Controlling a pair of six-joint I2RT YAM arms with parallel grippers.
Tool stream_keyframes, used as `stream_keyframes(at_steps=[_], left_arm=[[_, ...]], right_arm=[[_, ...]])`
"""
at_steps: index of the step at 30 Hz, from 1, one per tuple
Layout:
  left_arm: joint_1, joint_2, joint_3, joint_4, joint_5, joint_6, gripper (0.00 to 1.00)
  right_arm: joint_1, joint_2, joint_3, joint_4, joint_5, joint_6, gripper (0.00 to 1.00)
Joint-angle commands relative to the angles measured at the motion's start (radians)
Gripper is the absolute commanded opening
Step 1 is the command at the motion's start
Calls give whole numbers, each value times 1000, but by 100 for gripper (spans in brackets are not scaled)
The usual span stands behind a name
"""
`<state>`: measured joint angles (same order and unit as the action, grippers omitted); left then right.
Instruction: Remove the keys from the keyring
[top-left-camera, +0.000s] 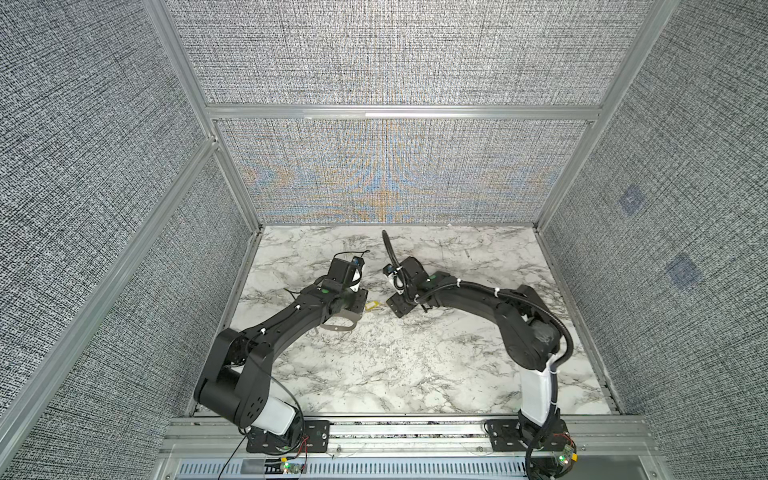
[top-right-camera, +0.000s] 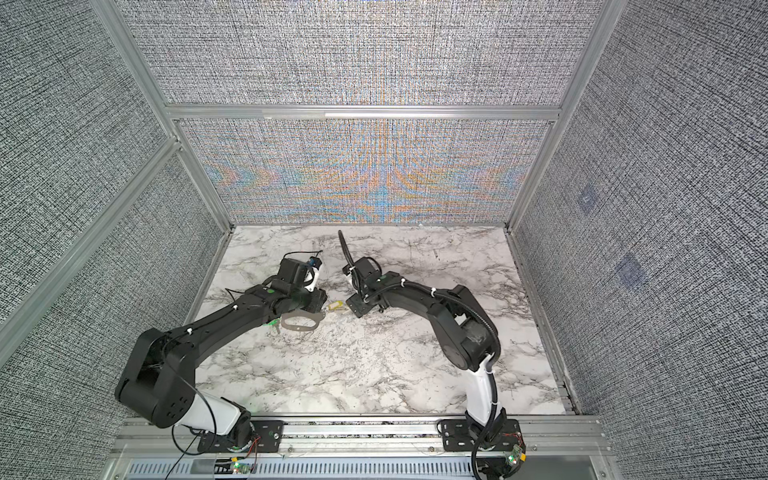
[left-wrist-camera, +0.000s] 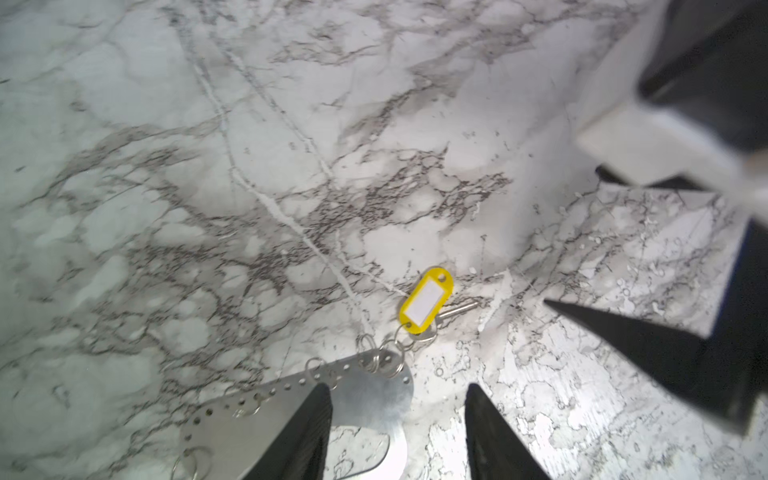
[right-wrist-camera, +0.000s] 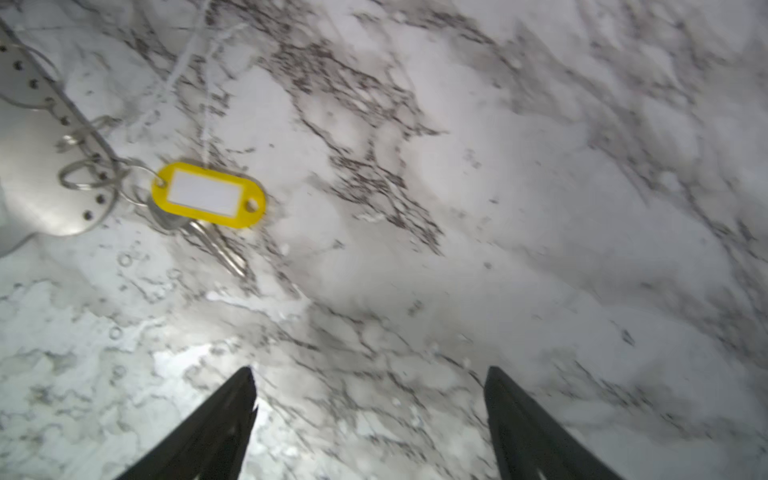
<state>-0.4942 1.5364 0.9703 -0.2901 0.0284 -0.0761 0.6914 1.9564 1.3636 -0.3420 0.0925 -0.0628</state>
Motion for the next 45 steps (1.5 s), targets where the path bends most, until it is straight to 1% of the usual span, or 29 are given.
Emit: stream_keyframes(at_steps=[1,3,5,8,12,14,21,26,29,34,38,45], left_arm=[[-25,59,45,-61,5,115,54],[-43,106,80,-85,-3,150,53],[-57,165,126,-128,-11,178,48],[-77,246,203,-198,-53,191,42],[-88,299,251,-234,-101,190,36],[-89,313,259,-246,-115,190,34],[-89,332,265,-279,-182,171,31],[-89,340,266,-279,-186,159,31],[-90,346,268,-279,-198,148,28],[-90,360,275,-292,-217,129,27],[-91,368,277,-297,-221,123,24],[-90,369,287,-305,-226,119,15]], right_arm=[[-56,-97,-106,96,-23,16,77],[-86,-166,-179,136,-27,17,72],[-108,-220,-233,159,-27,18,65],[-124,-258,-271,158,-18,22,59],[-126,-262,-291,139,-11,33,56],[-125,-258,-296,137,-13,45,54],[-125,-245,-297,141,-19,60,52],[-125,-227,-279,131,-30,60,50],[-124,-221,-274,127,-35,60,49],[-124,-217,-271,125,-39,58,48],[-124,-212,-273,123,-42,55,48],[-124,-206,-270,124,-42,48,46]])
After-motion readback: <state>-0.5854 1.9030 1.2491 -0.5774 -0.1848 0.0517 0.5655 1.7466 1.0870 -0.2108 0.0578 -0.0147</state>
